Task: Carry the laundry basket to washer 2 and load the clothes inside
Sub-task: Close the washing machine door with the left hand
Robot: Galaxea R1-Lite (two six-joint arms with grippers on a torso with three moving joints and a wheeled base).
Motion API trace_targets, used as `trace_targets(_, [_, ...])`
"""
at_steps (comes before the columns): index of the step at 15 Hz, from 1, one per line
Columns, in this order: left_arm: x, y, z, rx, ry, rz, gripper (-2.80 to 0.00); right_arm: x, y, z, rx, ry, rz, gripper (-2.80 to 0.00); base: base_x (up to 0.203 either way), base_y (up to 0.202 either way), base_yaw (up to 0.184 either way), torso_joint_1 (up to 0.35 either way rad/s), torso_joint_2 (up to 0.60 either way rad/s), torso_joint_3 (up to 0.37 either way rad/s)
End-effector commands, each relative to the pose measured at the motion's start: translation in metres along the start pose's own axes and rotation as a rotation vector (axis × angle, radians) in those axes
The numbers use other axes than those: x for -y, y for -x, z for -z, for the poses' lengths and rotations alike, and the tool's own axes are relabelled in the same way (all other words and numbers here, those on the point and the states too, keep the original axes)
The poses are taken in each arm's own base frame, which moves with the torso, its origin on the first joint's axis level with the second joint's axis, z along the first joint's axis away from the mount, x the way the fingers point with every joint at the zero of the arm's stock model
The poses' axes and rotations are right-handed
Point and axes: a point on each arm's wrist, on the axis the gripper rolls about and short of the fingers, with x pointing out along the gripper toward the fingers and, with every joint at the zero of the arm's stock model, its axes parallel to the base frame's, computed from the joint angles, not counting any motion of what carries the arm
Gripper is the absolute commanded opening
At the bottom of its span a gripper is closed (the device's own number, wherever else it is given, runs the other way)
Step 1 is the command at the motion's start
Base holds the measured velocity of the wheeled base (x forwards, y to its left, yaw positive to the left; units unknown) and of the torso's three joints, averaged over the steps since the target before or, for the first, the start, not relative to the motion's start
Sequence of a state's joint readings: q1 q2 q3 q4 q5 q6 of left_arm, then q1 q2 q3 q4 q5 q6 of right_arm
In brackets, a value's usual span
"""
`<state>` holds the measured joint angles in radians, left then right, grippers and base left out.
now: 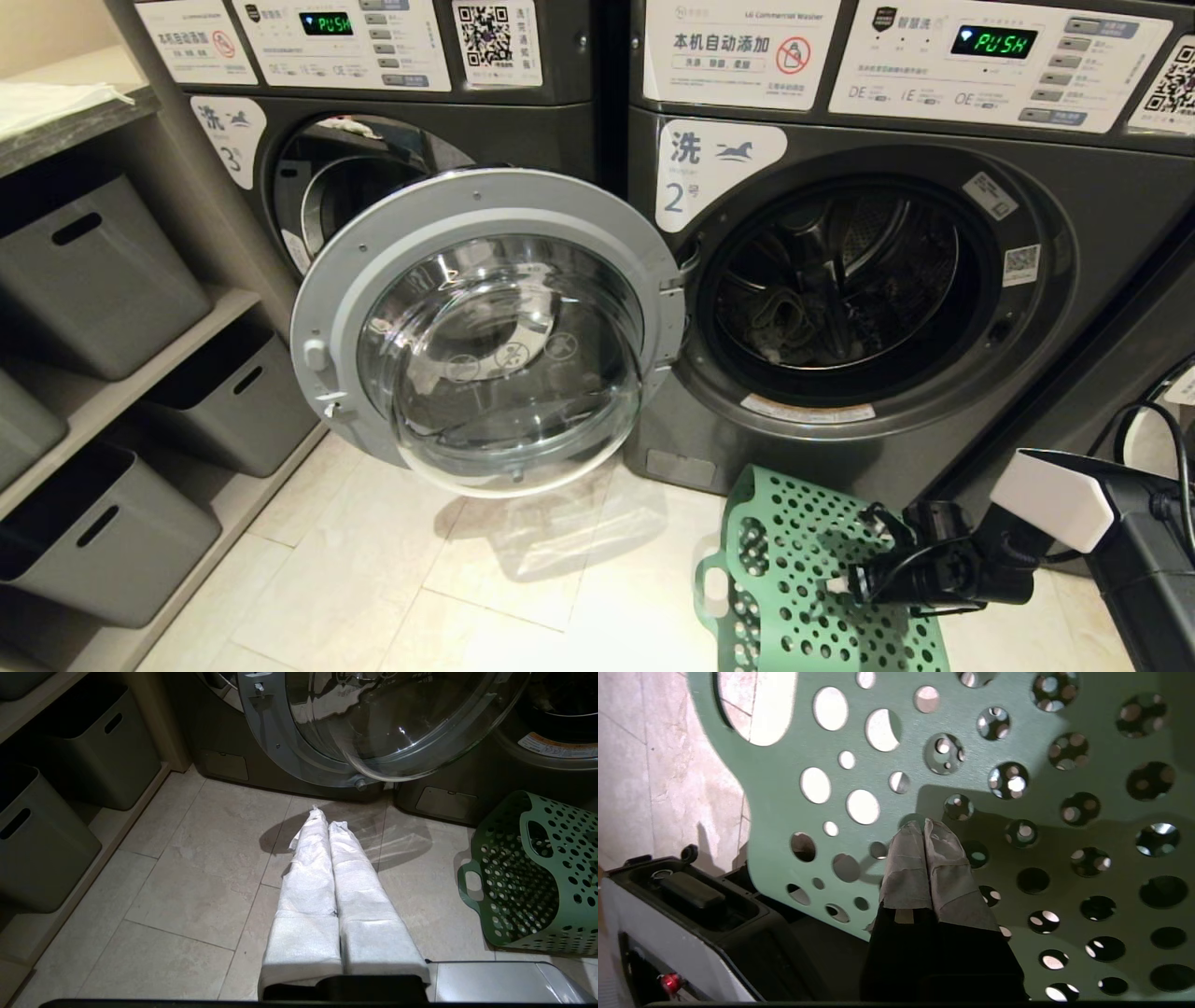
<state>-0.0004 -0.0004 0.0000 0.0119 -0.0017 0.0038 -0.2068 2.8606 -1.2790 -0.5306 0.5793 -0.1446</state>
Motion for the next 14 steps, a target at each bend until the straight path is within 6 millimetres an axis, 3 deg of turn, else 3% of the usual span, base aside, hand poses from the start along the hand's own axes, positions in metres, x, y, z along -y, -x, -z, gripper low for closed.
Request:
trace_targets(1, [0.000, 0.000, 0.000, -0.001, -0.001, -0.001, -2.80, 0.004, -0.005, 0.004, 0.000, -0.001, 0.002, -2.80, 0.000, 0.000, 0.000, 0.000, 0.00, 0.000])
trace_targets(8, [0.000, 0.000, 0.000, -0.001, -0.001, 0.000, -2.80, 0.029, -0.017, 0.022, -0.015, -0.026, 0.114, -2.80, 0.000, 0.000, 0.000, 0.000, 0.00, 0.000])
trace_targets(14, [0.000, 0.000, 0.000, -0.001, 0.001, -0.001, -2.80, 0.058, 0.000, 0.031, -0.014, -0.045, 0.240, -2.80, 0.000, 0.000, 0.000, 0.000, 0.00, 0.000])
